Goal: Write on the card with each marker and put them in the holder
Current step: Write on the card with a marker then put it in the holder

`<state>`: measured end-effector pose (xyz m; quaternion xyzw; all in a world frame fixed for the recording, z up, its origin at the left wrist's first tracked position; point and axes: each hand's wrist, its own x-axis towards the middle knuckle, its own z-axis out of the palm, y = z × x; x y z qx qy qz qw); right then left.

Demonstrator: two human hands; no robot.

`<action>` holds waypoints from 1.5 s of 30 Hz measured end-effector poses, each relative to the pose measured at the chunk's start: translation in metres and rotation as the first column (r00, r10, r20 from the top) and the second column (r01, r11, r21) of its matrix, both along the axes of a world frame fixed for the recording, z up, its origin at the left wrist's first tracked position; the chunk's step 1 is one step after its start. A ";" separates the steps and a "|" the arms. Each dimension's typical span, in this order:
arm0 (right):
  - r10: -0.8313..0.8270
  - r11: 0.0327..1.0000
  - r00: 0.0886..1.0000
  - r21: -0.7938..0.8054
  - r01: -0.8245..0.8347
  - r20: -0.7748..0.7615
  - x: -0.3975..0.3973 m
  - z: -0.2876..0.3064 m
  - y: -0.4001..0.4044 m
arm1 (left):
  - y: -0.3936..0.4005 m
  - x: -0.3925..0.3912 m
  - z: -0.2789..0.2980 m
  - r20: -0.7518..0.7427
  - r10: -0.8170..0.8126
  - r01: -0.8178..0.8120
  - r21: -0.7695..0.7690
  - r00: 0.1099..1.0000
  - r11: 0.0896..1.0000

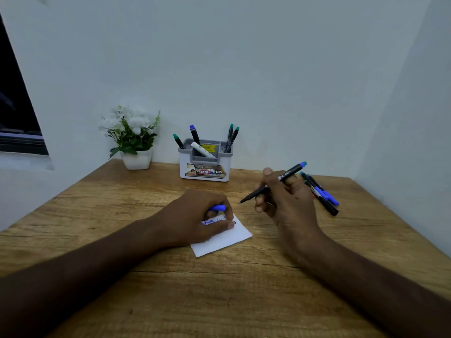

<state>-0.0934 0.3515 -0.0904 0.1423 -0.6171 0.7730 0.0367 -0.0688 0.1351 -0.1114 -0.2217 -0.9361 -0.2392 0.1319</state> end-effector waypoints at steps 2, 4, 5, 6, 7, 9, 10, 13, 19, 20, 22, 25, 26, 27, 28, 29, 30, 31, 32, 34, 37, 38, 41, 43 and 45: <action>0.014 1.000 1.000 0.014 -0.013 -0.010 0.004 -0.001 -0.002 | 0.007 -0.002 -0.005 -0.032 0.108 -0.109 -0.016 0.994 0.994; 0.027 0.999 0.999 0.021 -0.027 0.024 0.007 -0.004 -0.006 | 0.011 -0.003 -0.009 -0.064 0.188 -0.193 -0.073 0.980 0.979; 0.044 0.998 0.998 0.040 -0.046 0.051 0.009 -0.005 -0.008 | 0.011 -0.003 -0.010 -0.073 0.205 -0.210 -0.080 0.976 0.974; 0.071 0.995 0.994 0.070 -0.077 0.083 0.010 -0.007 -0.010 | 0.011 -0.003 -0.011 -0.077 0.204 -0.209 -0.071 0.976 0.975; 0.108 0.987 0.987 0.105 -0.121 0.123 0.012 -0.008 -0.013 | 0.009 -0.003 -0.010 -0.071 0.189 -0.193 -0.055 0.979 0.980; 0.176 0.965 0.965 0.158 -0.208 0.195 0.013 -0.008 -0.015 | 0.002 -0.003 -0.005 -0.019 0.128 -0.129 -0.029 0.992 0.991; 0.198 0.956 0.955 0.172 -0.238 0.221 0.012 -0.007 -0.015 | -0.003 -0.002 0.000 0.023 0.089 -0.088 -0.037 0.996 0.995; 0.222 0.952 0.936 0.148 -0.269 0.273 0.010 -0.005 -0.014 | -0.017 0.000 0.013 0.068 -0.022 0.034 -0.172 0.997 0.985; 0.245 0.966 0.929 0.010 -0.258 0.276 0.008 -0.003 -0.011 | -0.021 0.003 0.010 -0.027 0.085 -0.089 -0.317 0.996 0.944; 0.248 0.966 0.932 0.003 -0.258 0.265 0.008 -0.002 -0.011 | -0.018 0.004 0.009 -0.040 0.101 -0.109 -0.299 0.994 0.948; 0.257 0.964 0.940 0.014 -0.267 0.224 0.007 -0.002 -0.010 | -0.013 0.004 0.006 -0.060 0.135 -0.147 -0.276 0.989 0.950; 0.261 0.958 0.955 0.081 -0.274 0.145 0.003 -0.002 -0.006 | -0.010 0.003 0.004 -0.069 0.152 -0.165 -0.262 0.986 0.951; 0.253 0.956 0.960 0.121 -0.267 0.118 0.002 -0.002 -0.005 | -0.010 0.003 0.005 -0.061 0.152 -0.163 -0.253 0.986 0.954; 0.240 0.951 0.966 0.176 -0.254 0.093 0.000 -0.002 -0.003 | -0.011 0.003 0.004 -0.054 0.152 -0.160 -0.244 0.987 0.956; 0.222 0.942 0.972 0.239 -0.234 0.074 0.000 -0.003 -0.002 | -0.011 0.003 0.004 -0.052 0.153 -0.161 -0.236 0.987 0.958; 0.201 0.930 0.978 0.300 -0.210 0.062 0.000 -0.003 -0.002 | -0.011 0.002 0.004 -0.051 0.157 -0.165 -0.234 0.986 0.958; 0.185 0.917 0.981 0.348 -0.193 0.055 0.000 -0.003 -0.003 | -0.011 0.002 0.005 -0.050 0.160 -0.168 -0.235 0.986 0.958; 0.179 0.906 0.983 0.381 -0.185 0.050 0.001 -0.003 -0.004 | -0.011 0.001 0.005 -0.048 0.161 -0.168 -0.239 0.986 0.956; 0.181 0.894 0.983 0.408 -0.183 0.046 0.001 -0.003 -0.005 | -0.011 0.001 0.004 -0.047 0.158 -0.165 -0.242 0.986 0.956; 0.185 0.870 0.982 0.459 -0.180 0.035 0.002 -0.001 -0.007 | -0.012 0.001 0.003 -0.036 0.142 -0.147 -0.246 0.989 0.958; 0.192 0.869 0.980 0.455 -0.196 0.055 0.003 -0.001 -0.006 | -0.013 0.000 0.004 -0.023 0.123 -0.125 -0.237 0.992 0.963; 0.209 0.874 0.975 0.434 -0.219 0.073 0.003 0.000 -0.005 | -0.013 0.001 0.006 -0.014 0.126 -0.126 -0.230 0.992 0.965; 0.258 0.869 0.960 0.407 -0.281 0.111 0.001 -0.001 -0.003 | -0.015 0.002 0.010 0.026 0.133 -0.122 -0.259 0.991 0.958; 0.249 0.848 0.963 0.458 -0.267 0.101 0.001 -0.002 -0.002 | -0.016 0.003 0.012 0.036 0.122 -0.108 -0.271 0.992 0.957; 0.229 0.829 0.971 0.510 -0.229 0.063 0.002 -0.003 -0.002 | -0.017 0.003 0.011 0.041 0.117 -0.102 -0.273 0.992 0.957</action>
